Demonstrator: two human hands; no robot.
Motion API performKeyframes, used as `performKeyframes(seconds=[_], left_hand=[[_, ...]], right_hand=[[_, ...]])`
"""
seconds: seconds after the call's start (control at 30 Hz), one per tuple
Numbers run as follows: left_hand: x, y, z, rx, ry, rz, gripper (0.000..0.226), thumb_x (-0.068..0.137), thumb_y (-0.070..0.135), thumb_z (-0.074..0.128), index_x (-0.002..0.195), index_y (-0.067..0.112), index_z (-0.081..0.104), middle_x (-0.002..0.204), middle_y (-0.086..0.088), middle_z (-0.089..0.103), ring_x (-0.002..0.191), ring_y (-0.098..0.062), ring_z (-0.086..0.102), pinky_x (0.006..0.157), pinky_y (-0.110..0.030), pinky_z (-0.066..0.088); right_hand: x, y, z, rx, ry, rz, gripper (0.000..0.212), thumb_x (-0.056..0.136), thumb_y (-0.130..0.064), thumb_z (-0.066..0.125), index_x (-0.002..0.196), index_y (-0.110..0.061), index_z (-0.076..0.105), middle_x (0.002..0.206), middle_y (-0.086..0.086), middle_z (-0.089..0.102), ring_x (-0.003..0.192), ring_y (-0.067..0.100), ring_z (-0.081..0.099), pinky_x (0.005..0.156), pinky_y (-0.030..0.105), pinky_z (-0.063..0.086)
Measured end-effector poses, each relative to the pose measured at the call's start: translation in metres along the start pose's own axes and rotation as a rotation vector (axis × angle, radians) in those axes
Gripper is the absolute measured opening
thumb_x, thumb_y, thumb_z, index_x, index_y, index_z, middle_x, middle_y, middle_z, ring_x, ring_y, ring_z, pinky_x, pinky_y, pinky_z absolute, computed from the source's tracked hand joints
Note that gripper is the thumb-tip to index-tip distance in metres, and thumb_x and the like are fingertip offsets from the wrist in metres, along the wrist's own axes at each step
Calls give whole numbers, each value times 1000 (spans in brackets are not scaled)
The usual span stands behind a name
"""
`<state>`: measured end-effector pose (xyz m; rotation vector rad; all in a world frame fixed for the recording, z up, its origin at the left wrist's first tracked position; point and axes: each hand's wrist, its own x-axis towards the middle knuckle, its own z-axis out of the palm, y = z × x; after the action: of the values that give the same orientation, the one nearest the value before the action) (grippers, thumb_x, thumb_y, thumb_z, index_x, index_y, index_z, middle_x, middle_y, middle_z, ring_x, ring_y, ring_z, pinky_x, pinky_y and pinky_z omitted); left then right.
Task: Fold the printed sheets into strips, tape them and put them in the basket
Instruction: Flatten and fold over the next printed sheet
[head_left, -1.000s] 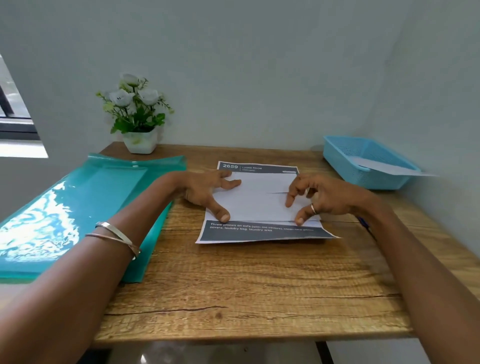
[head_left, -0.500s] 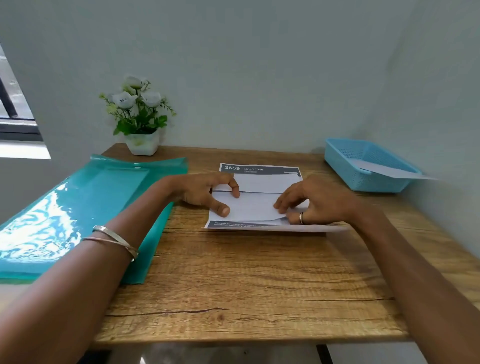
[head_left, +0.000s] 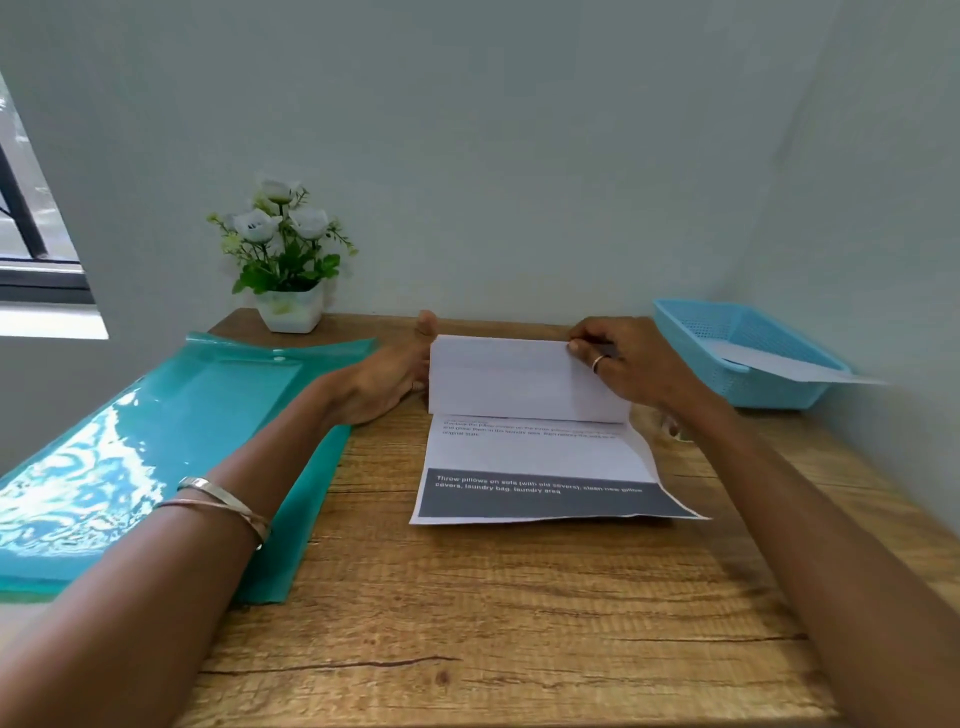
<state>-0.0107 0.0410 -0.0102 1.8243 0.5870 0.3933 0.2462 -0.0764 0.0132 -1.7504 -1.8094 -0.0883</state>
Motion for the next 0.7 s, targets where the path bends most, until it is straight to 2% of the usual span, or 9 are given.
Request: performKeyframes(seconds=[0.07,0.17,0.2,0.3,0.37,0.47,0.53,0.63,0.7], left_hand=[[3,-4,-1,50,77,-17,73,83,75,24,128,26,54,125,4,63,118,-13,56,106,-34,38],[7,-5,9,177,270,-14,23,91,35,58,109,21,61,111,6,68,104,-13,63,93,-28,49],[9,-6,13,216,343,1,18,88,24,65,105,21,60,110,4,67,104,-15,63,87,-23,49],[15,-8,20,441,533,42,46,75,15,78,116,17,57,116,0,58,100,-15,56,85,-24,43],[19,-10,19,492,522,59,62,73,16,79,128,17,50,117,1,56,103,-16,53,91,-28,43],[23,-13,15,766,475,29,39,80,27,72,117,19,61,129,-7,51,121,-27,44,103,-41,37],[25,-14,16,875,400,13,37,87,28,64,123,22,61,147,-6,35,133,-28,34,111,-41,27],[30,-14,23,1073,255,16,41,97,22,44,138,20,47,156,0,24,137,-28,31,112,-44,27],[32,-17,27,1174,145,-9,50,99,14,34,148,24,28,158,0,19,142,-26,23,114,-52,20]], right_hand=[[9,3,6,-6,-38,56,13,94,-23,56,93,-16,66,74,-2,64,72,19,58,67,32,45],[13,9,19,-21,-72,117,11,95,-21,56,96,-13,64,78,-3,59,69,11,51,60,21,36],[11,9,23,-22,-71,134,10,94,-20,56,96,-13,64,81,-4,58,71,9,50,59,16,34],[8,13,37,-20,-100,159,12,92,-22,60,100,-13,65,93,-1,62,88,16,56,75,25,44],[5,17,45,-115,-109,165,16,90,-26,62,102,-15,64,99,0,62,99,22,56,86,37,45],[4,13,49,-323,-78,117,21,91,-24,57,109,-15,62,117,5,58,116,27,47,96,41,36],[2,1,50,-274,-98,22,20,91,-14,54,108,-7,63,117,12,59,113,30,50,94,39,39],[-3,-19,60,-190,-279,-86,20,95,-12,47,105,1,60,114,16,59,109,32,54,90,41,42],[-6,-25,64,-252,-420,-58,33,101,-20,38,124,0,51,134,18,48,127,33,43,102,45,37]])
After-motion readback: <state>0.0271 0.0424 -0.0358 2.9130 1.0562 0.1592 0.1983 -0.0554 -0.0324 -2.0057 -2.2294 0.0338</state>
